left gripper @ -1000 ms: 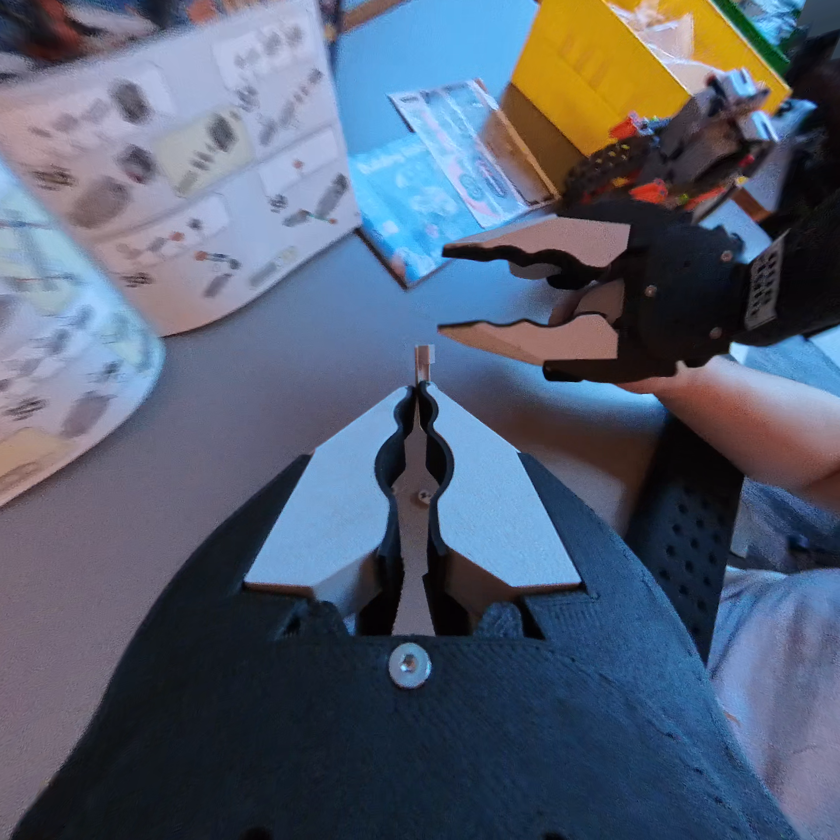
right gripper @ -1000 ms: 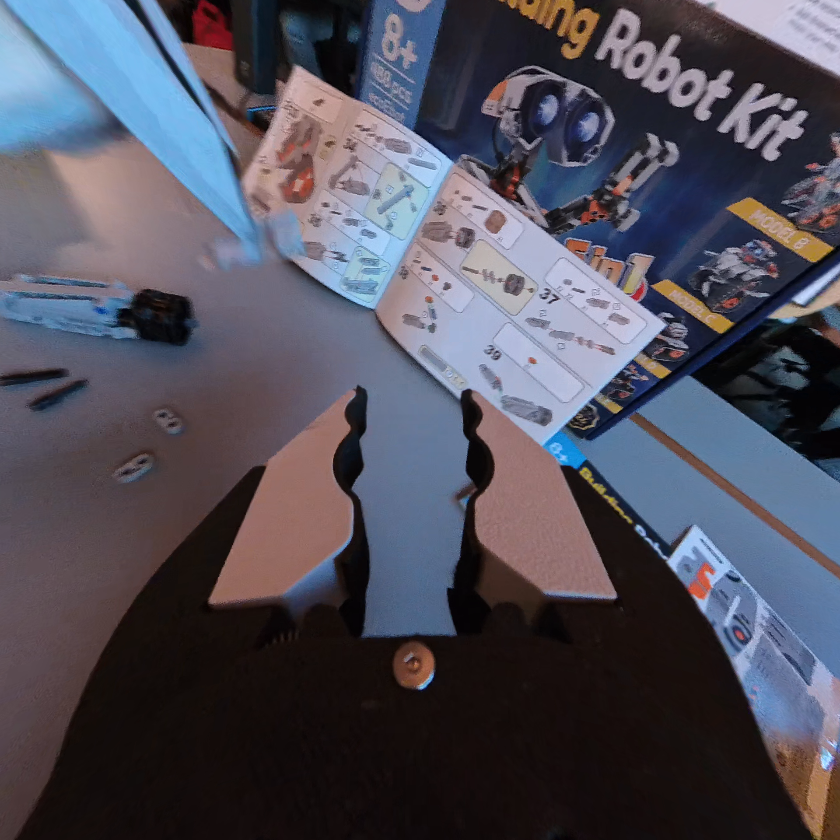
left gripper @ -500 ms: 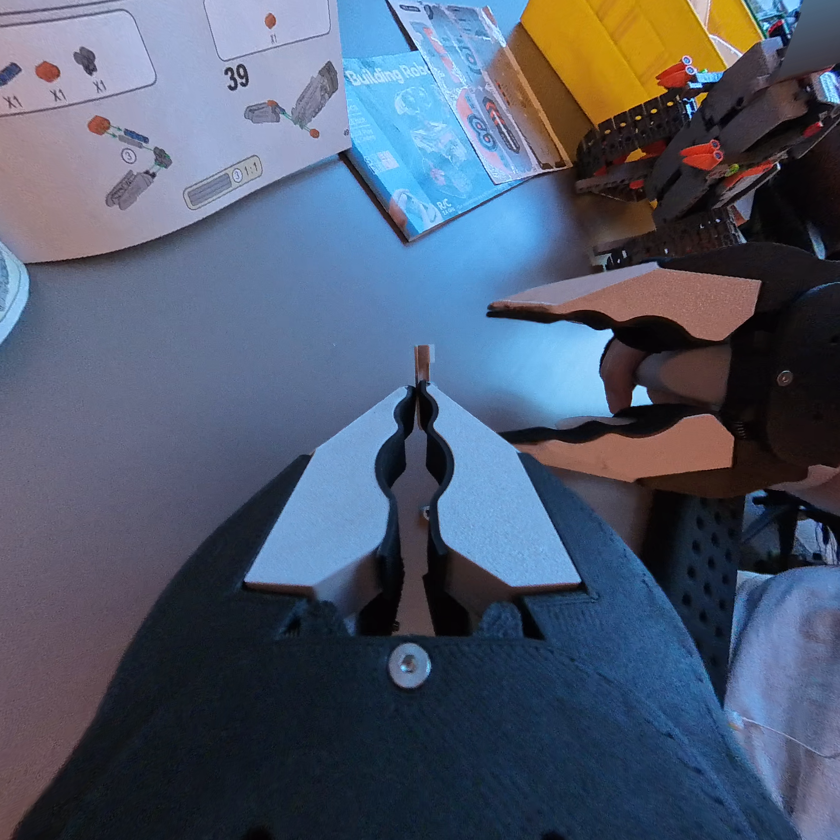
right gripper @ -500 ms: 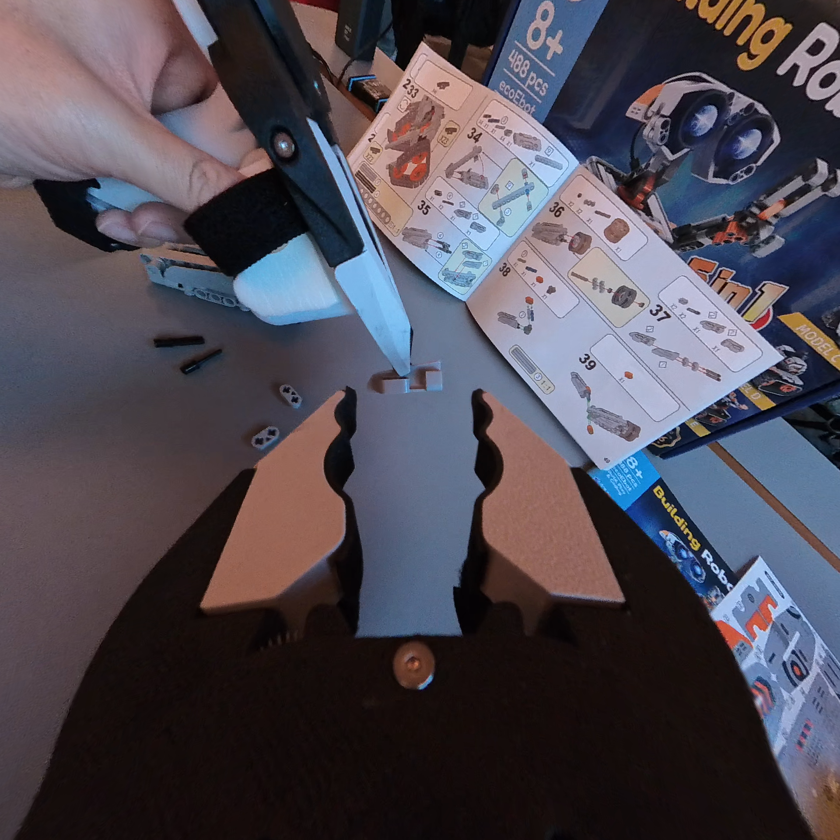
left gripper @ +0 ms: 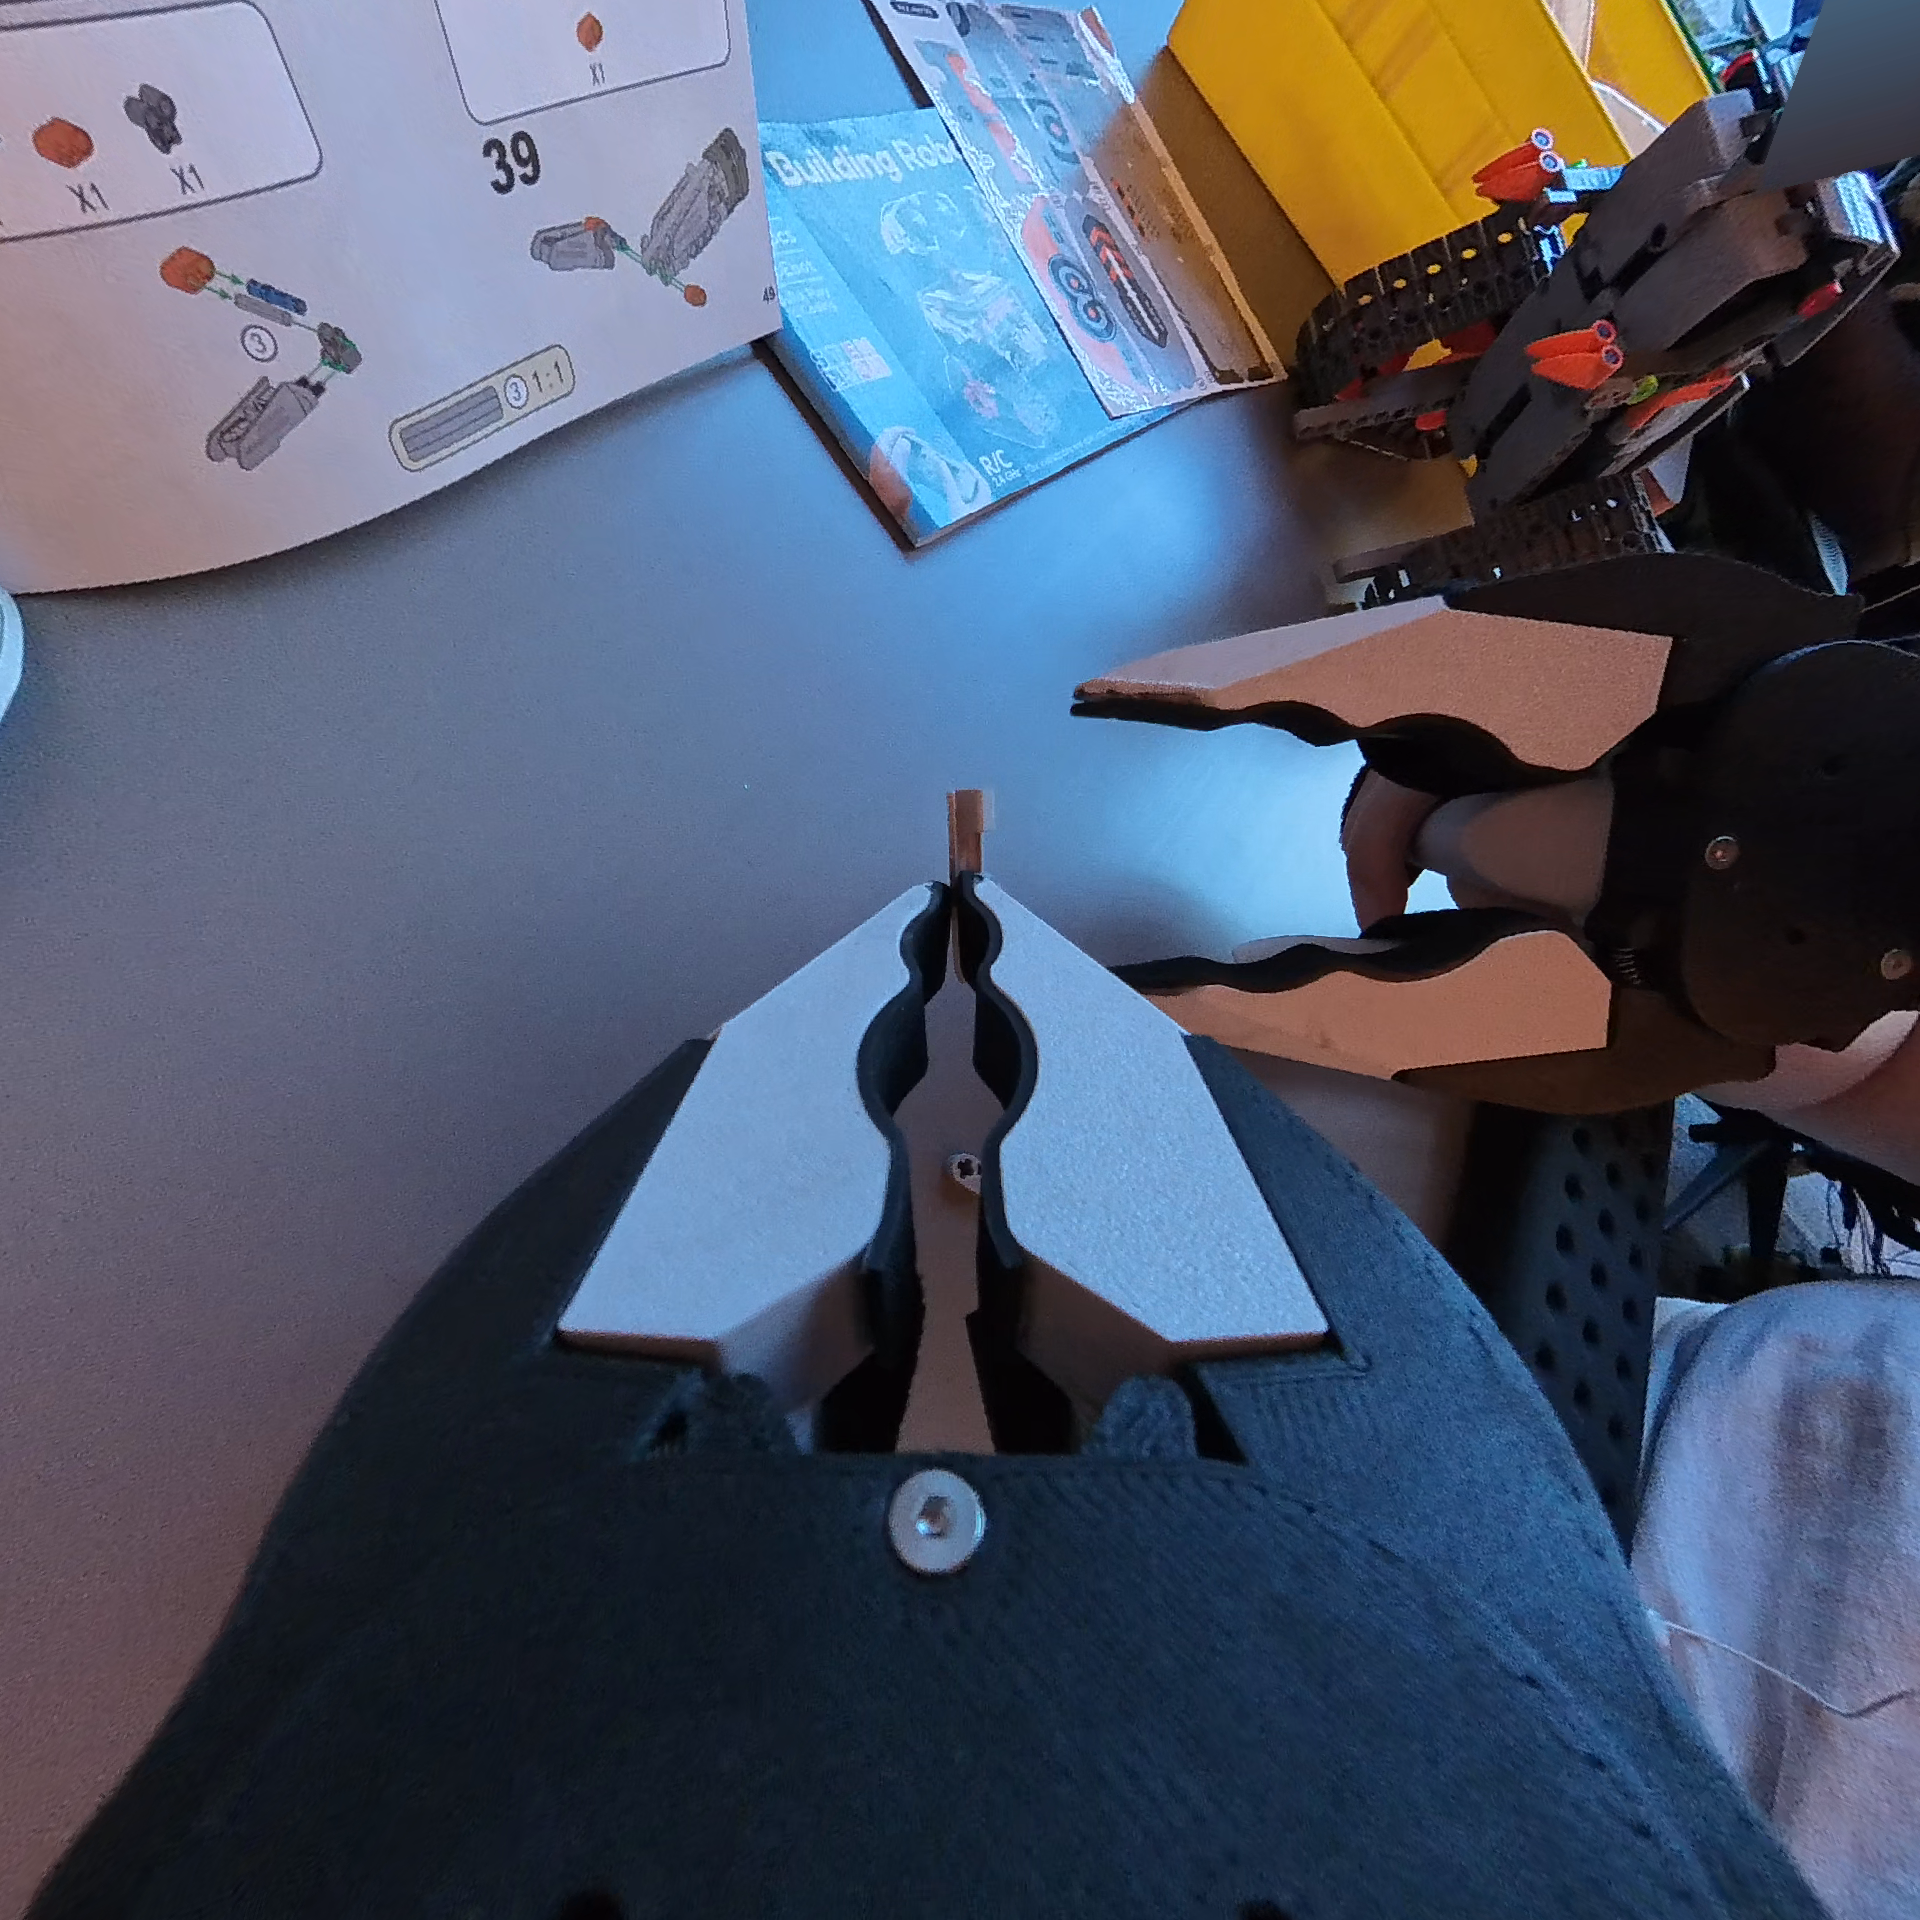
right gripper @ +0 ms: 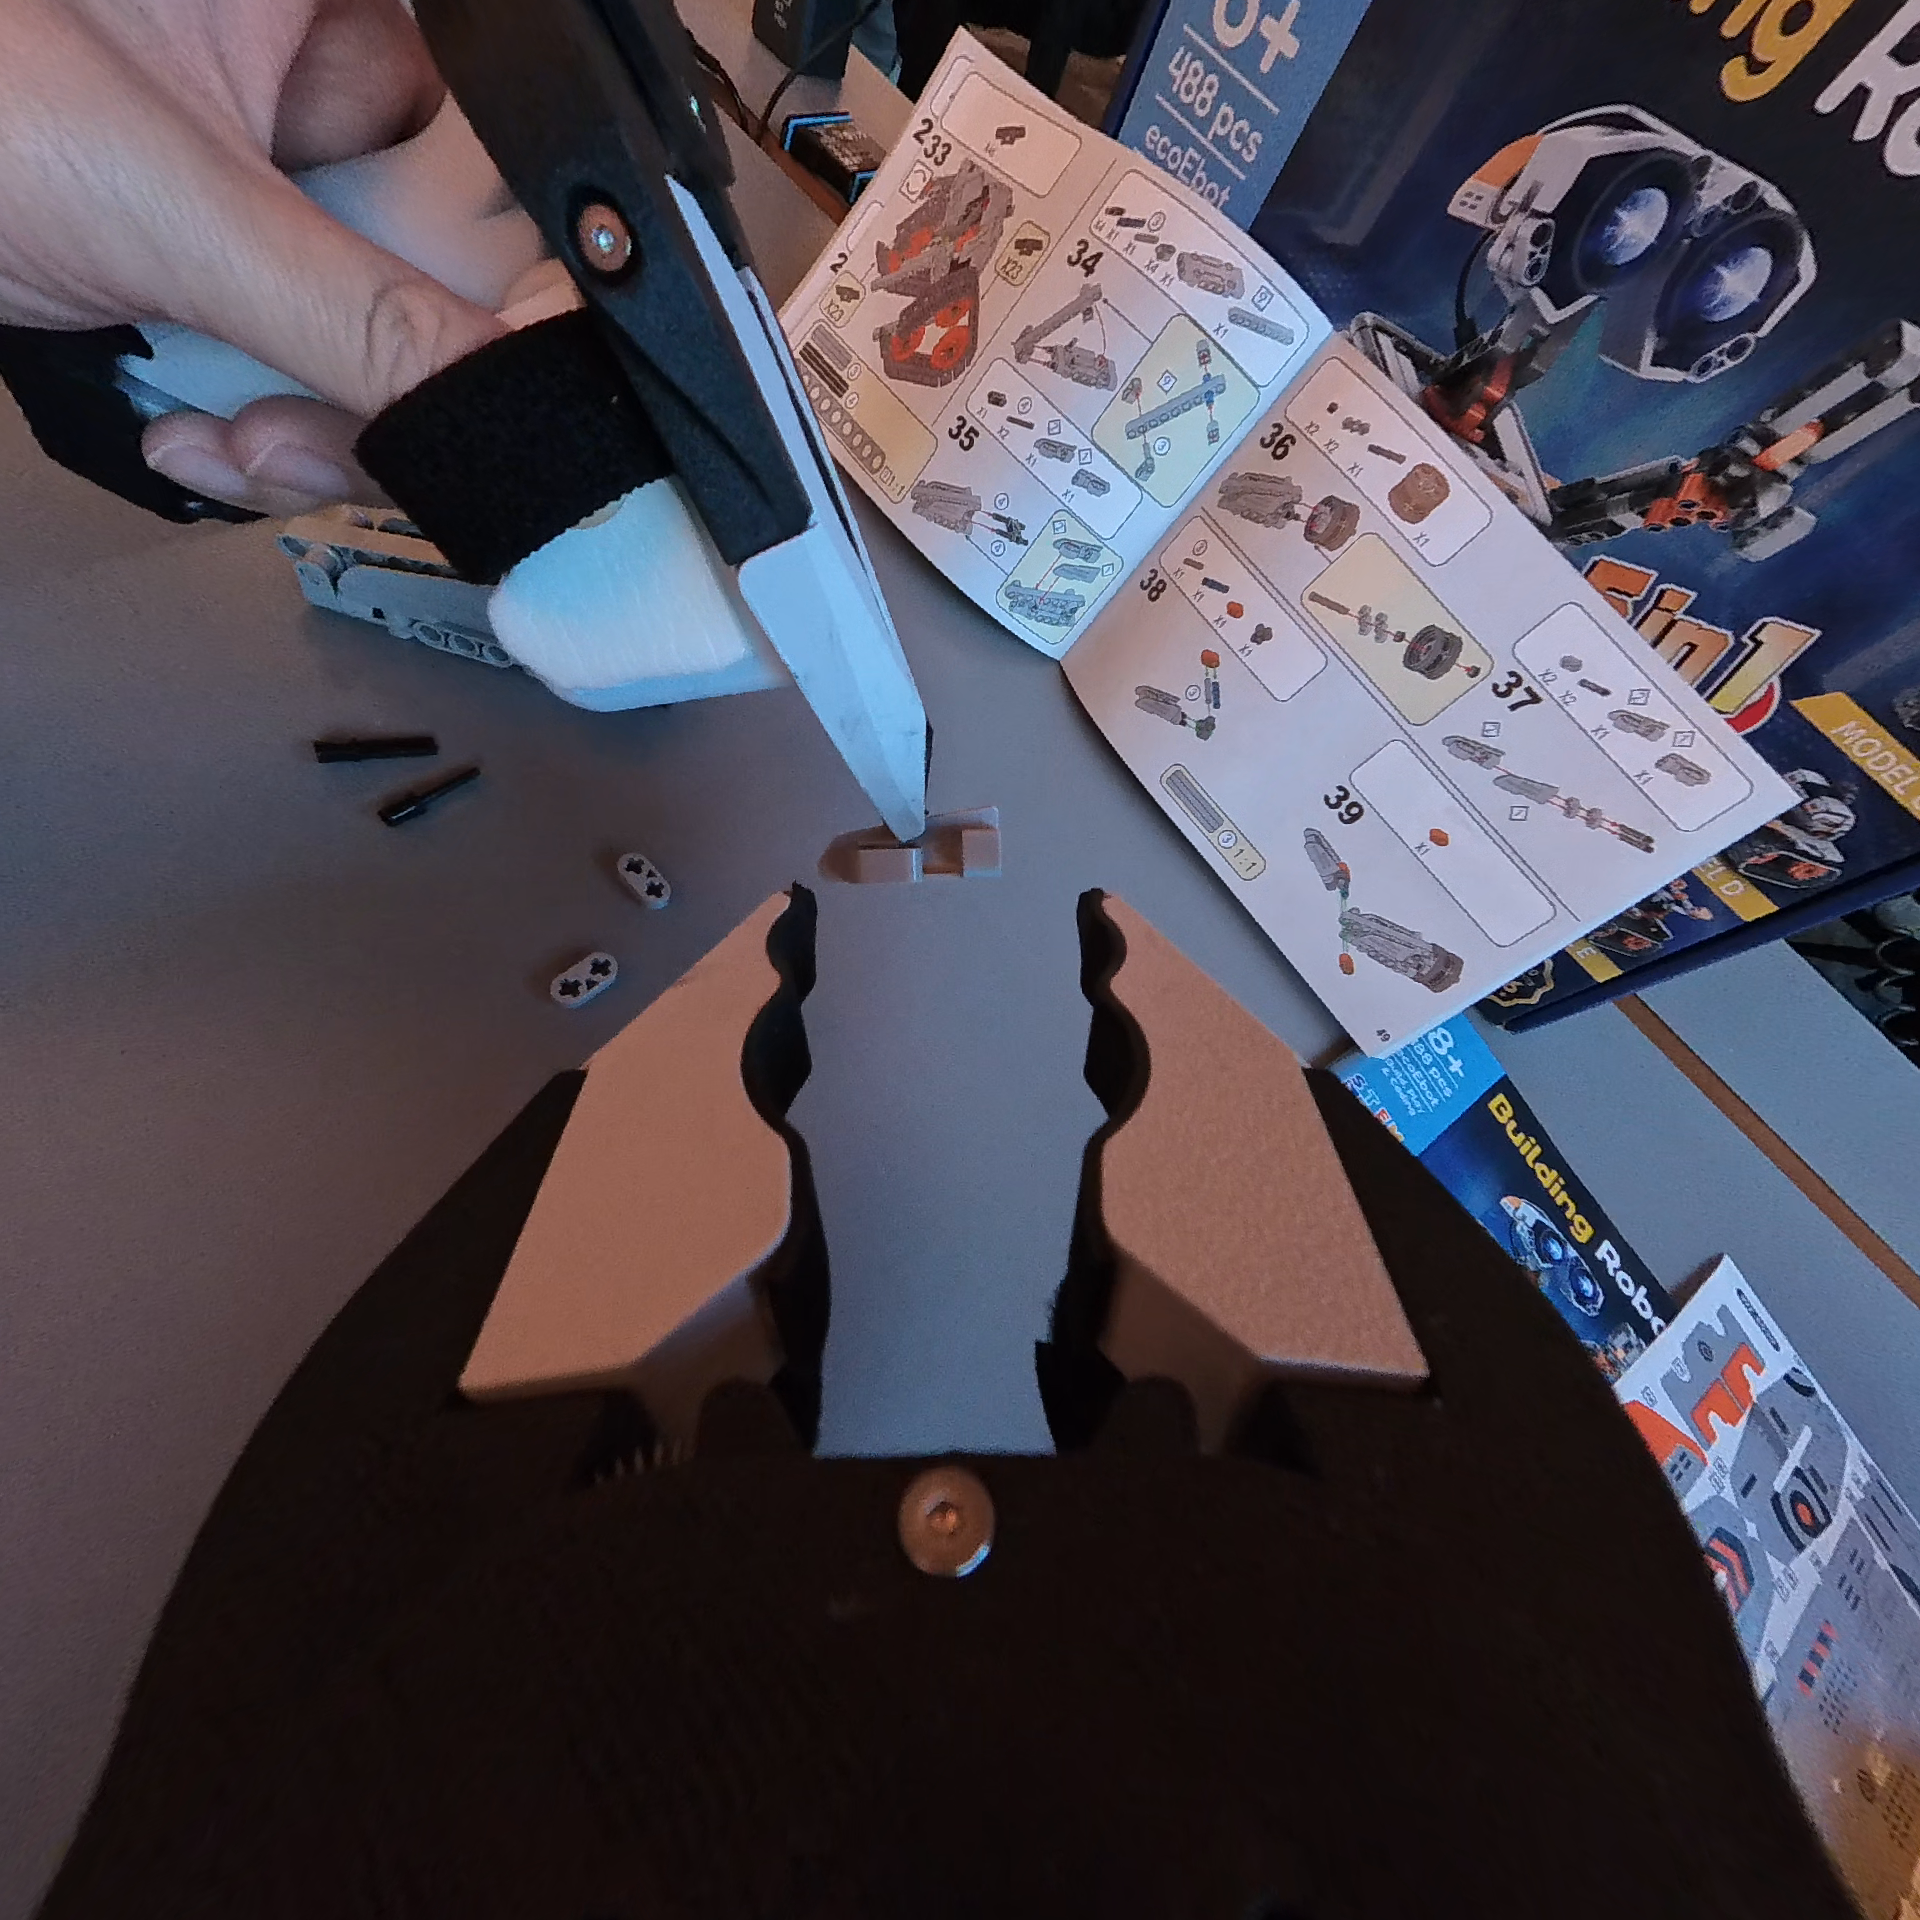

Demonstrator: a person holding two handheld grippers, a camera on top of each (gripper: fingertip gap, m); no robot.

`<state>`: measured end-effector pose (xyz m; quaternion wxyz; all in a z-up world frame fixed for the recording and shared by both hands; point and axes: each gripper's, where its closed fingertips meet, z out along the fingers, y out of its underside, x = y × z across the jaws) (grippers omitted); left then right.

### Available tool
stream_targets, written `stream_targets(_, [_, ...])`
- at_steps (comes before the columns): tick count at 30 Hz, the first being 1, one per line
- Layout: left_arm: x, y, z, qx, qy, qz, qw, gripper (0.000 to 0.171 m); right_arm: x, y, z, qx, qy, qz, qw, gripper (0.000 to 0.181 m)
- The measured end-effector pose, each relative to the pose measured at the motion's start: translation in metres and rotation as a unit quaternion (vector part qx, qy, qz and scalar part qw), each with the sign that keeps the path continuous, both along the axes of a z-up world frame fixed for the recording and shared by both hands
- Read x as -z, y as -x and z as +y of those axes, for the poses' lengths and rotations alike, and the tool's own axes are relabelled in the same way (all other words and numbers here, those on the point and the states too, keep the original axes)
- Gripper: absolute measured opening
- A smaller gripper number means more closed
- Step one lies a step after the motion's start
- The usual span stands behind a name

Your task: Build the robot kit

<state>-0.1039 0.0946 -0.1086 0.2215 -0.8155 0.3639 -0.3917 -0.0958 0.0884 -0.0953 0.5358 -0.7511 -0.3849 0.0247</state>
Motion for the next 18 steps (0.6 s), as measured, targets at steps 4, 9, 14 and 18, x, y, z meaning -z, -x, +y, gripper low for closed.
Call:
stream_targets(4, [-0.0006, 0.0014, 0.0008, -0.002, -0.001, 0.001, 1.0, 0.0, 0.0003, 0.0005, -0.0003, -0.001, -0.002, -0.004, 1.0, 0.05])
stream_targets(9, [-0.0005, 0.0017, 0.0008, -0.002, 0.0, 0.002, 1.0, 0.0, 0.0015, 0.0011, -0.0007, -0.003, 0.0, -0.005, 1.0, 0.05])
stream_targets(14, [-0.0005, 0.0019, 0.0007, -0.002, -0.002, 0.005, 1.0, 0.0, 0.0011, 0.0004, -0.0006, -0.003, -0.002, -0.007, 1.0, 0.05])
stream_targets(18, [-0.001, 0.0026, 0.0012, -0.003, -0.002, 0.005, 1.0, 0.0, 0.002, 0.0009, -0.001, -0.004, -0.001, -0.01, 1.0, 0.05])
